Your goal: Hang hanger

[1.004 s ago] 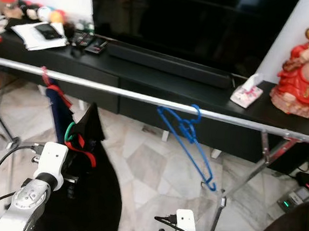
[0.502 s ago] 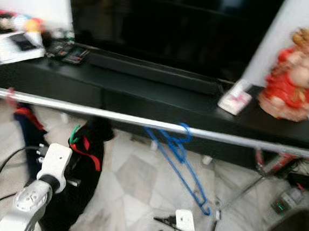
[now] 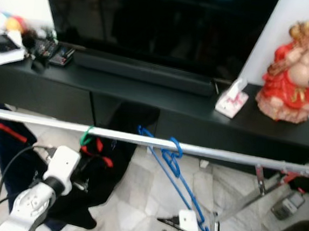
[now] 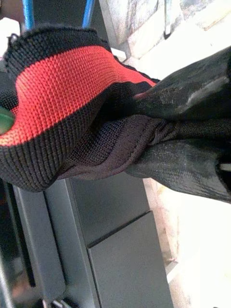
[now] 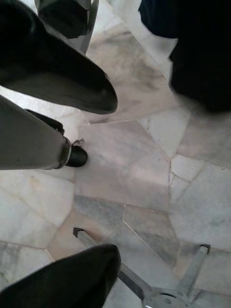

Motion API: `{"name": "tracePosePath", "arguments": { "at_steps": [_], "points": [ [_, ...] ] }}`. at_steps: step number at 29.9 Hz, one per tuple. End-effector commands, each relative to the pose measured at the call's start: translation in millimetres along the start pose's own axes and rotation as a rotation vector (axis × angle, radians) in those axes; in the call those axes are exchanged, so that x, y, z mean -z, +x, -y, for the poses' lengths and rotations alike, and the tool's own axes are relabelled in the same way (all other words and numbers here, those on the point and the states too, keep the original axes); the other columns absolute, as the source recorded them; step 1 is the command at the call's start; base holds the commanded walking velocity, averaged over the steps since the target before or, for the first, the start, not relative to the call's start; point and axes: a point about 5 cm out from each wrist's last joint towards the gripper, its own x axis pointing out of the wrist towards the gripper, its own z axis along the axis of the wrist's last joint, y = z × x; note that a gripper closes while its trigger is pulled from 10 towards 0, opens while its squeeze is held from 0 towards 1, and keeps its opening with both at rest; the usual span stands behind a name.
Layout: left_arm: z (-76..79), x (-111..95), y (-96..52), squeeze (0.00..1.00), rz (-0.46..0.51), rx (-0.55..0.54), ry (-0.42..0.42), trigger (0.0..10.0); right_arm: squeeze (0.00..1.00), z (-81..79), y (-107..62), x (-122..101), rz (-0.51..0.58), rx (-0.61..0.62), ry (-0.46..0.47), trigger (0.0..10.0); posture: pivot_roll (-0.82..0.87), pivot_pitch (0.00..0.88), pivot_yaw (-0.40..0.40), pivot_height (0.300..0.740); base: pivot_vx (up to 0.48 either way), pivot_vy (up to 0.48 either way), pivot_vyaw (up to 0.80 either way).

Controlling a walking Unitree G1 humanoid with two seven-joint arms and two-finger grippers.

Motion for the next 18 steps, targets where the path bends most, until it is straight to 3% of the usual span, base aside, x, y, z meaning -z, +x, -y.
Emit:
{"name": "tracePosePath", "arguments": {
  "at_steps": [1,9,18],
  "points": [
    [-5.4,-12,1.4,0.00,0.067,-0.036,0.042,10.0,0.00,0.7,-0.3,2,-0.008,0.000,-0.009,10.0,0.06,0.000,-0.076,0.740,0.000,0.000,0.00],
    [-20.3,-12,12.6,0.00,0.034,-0.182,0.055,10.0,0.00,1.0,-0.4,1,-0.009,-0.003,-0.019,10.0,0.05,0.000,-0.079,0.740,0.000,0.000,0.00],
    [-27.2,-3,24.1,0.00,-0.057,-0.248,0.022,10.0,0.00,0.8,-0.3,2,-0.019,-0.008,-0.032,10.0,0.05,0.000,-0.080,0.740,0.000,0.000,0.00]
  ]
}}
